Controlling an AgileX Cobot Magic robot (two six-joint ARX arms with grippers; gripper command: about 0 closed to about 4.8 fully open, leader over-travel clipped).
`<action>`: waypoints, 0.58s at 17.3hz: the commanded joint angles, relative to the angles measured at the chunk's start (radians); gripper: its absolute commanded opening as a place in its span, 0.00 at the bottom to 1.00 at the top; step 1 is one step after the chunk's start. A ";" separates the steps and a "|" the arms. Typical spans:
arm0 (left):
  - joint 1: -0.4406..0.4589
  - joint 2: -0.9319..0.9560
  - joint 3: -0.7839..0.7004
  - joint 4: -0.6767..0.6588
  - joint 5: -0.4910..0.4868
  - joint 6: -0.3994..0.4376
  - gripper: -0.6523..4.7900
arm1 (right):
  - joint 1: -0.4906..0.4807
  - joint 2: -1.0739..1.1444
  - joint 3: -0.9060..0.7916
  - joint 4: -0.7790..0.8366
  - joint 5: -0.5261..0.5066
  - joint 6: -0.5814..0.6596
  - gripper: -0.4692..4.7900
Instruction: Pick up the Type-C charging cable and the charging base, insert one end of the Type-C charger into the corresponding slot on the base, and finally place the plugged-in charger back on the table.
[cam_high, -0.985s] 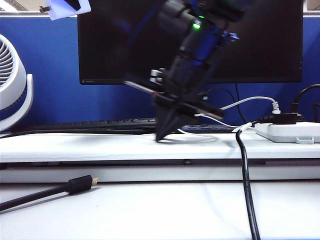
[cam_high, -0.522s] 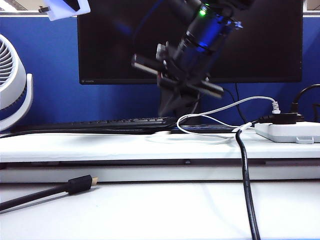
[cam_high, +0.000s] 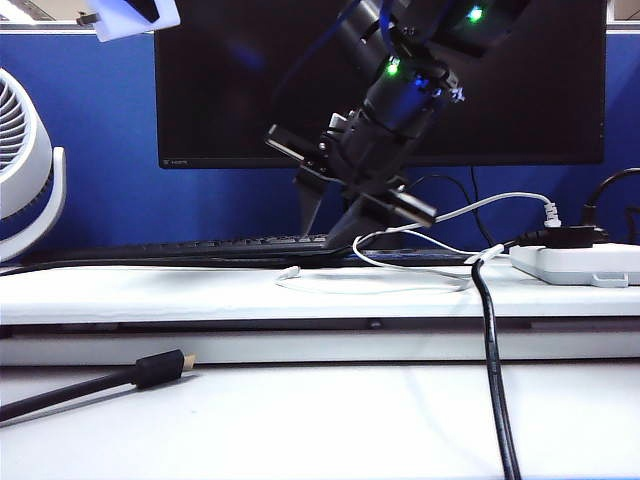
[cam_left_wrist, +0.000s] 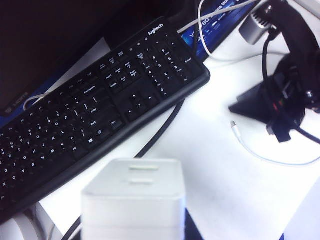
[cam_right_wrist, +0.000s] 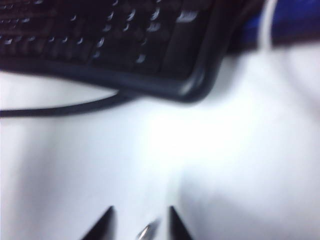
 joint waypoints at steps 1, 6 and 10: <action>0.000 -0.007 0.006 0.016 0.005 -0.004 0.11 | 0.015 -0.003 0.007 0.001 -0.013 0.092 0.38; 0.000 -0.007 0.006 0.015 0.005 -0.004 0.11 | 0.021 0.003 0.006 -0.029 -0.013 0.159 0.37; 0.000 -0.007 0.006 0.017 0.005 -0.004 0.11 | 0.054 0.011 0.007 -0.053 -0.027 0.229 0.38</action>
